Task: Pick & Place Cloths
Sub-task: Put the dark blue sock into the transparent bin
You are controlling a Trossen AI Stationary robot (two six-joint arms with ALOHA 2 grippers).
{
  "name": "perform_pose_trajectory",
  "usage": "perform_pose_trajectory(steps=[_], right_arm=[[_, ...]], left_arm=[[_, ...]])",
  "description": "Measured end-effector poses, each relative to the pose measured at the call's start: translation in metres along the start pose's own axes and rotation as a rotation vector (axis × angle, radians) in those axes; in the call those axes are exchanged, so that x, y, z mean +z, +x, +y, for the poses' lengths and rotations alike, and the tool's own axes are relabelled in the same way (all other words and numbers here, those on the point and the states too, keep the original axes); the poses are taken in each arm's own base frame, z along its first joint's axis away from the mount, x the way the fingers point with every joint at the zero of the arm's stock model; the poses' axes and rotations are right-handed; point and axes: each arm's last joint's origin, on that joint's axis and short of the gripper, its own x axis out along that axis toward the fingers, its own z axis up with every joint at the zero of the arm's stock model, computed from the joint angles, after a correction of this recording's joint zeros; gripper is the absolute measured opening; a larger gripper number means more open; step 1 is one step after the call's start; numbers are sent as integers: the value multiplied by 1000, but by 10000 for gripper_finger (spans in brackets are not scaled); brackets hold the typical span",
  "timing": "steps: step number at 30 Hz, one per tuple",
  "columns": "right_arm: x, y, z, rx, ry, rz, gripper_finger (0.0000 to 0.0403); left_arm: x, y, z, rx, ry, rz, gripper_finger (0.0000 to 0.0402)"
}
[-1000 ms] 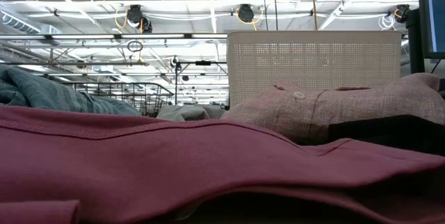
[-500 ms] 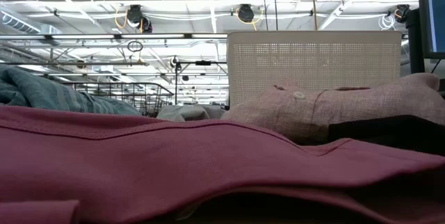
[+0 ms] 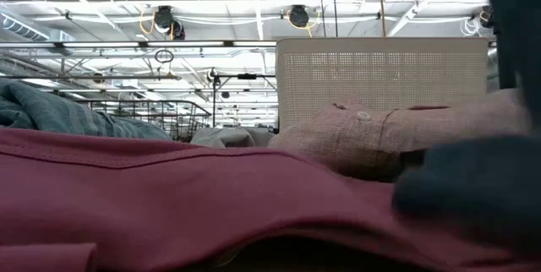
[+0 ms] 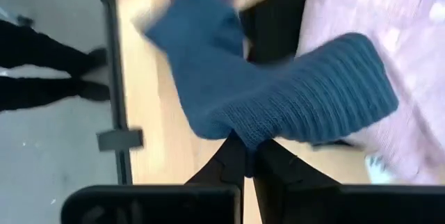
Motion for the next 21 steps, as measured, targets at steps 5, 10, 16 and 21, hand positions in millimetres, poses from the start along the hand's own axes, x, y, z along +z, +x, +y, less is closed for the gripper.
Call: perform_pose_trajectory(steps=[5, 10, 16, 21], right_arm=[[19, -16, -1, 20, -58, -100, 3], [42, -29, -1, 74, -134, -233, 3], [75, -56, 3, 171, -246, -474, 3], [95, -87, 5, 226, -321, -679, 3]], left_arm=[[3, 4, -12, -34, -97, -70, 239], [1, 19, -27, -49, -161, -85, 239], [-6, 43, -45, -85, -257, -6, 239], [-12, 62, -50, -85, -307, 74, 239]])
